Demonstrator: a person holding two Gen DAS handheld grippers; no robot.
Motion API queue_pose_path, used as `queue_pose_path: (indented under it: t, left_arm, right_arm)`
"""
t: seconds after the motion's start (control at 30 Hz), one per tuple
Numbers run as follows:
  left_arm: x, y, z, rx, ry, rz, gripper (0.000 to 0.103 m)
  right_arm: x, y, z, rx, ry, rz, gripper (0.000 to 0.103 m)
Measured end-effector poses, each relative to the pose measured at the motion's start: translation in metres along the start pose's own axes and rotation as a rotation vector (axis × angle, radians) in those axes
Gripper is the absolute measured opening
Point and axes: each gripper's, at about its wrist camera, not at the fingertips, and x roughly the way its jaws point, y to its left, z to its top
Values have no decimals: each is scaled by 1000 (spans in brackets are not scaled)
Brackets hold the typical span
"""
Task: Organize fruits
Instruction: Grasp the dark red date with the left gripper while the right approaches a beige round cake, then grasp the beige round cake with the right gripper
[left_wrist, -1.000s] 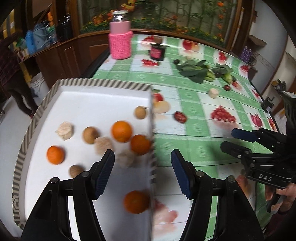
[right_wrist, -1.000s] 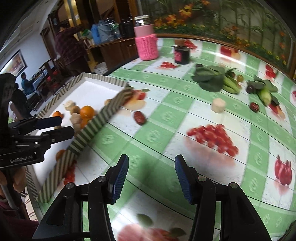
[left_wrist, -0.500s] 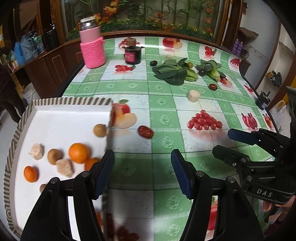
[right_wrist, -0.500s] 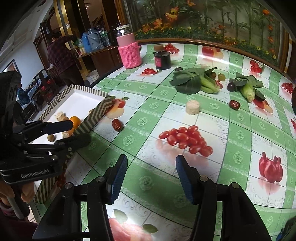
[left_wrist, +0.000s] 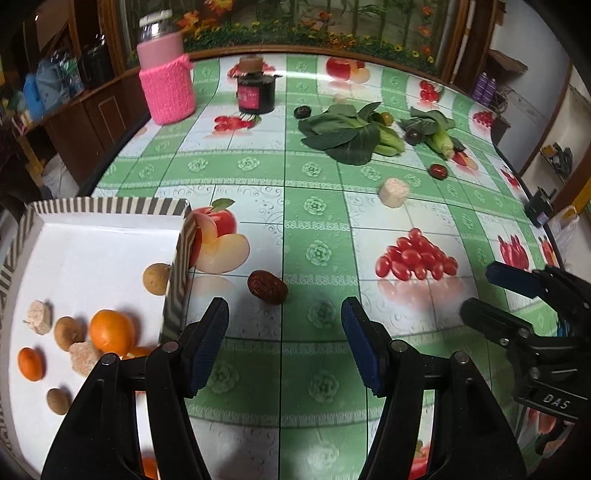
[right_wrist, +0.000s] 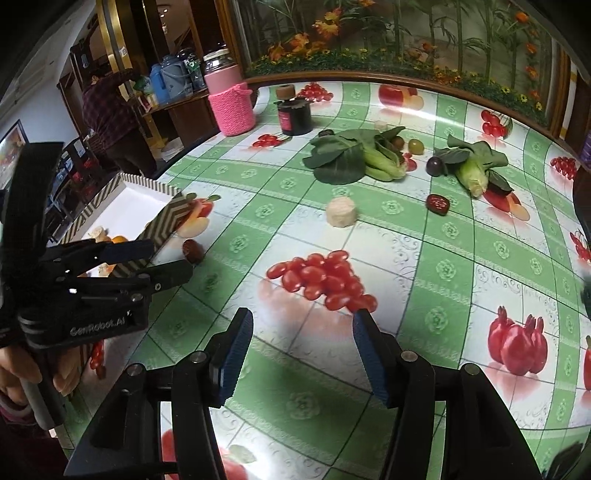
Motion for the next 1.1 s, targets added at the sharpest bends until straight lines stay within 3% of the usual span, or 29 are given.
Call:
queue_pose_path:
  t: [0.4,0.53,0.6,0.67,1.1]
  left_arm:
    - [27,14,9,-46,38,-4,59]
    - [30,13,10,-27,33,-2,44]
    - [29,13,9,-2,18,15,24]
    - [29,15,8,-3,26,-19,24]
    - [6,14,5,22,-16,-39,24]
  right_arm:
    - [16,-13,15,-3,14,21,59]
    - [21,-15,21,-6,18,21,59]
    - [23,-16,25,-7,15,20,59]
    - [23,-17,30,-9,4,10,59]
    - [63,-31,64,3,-1,-30,59]
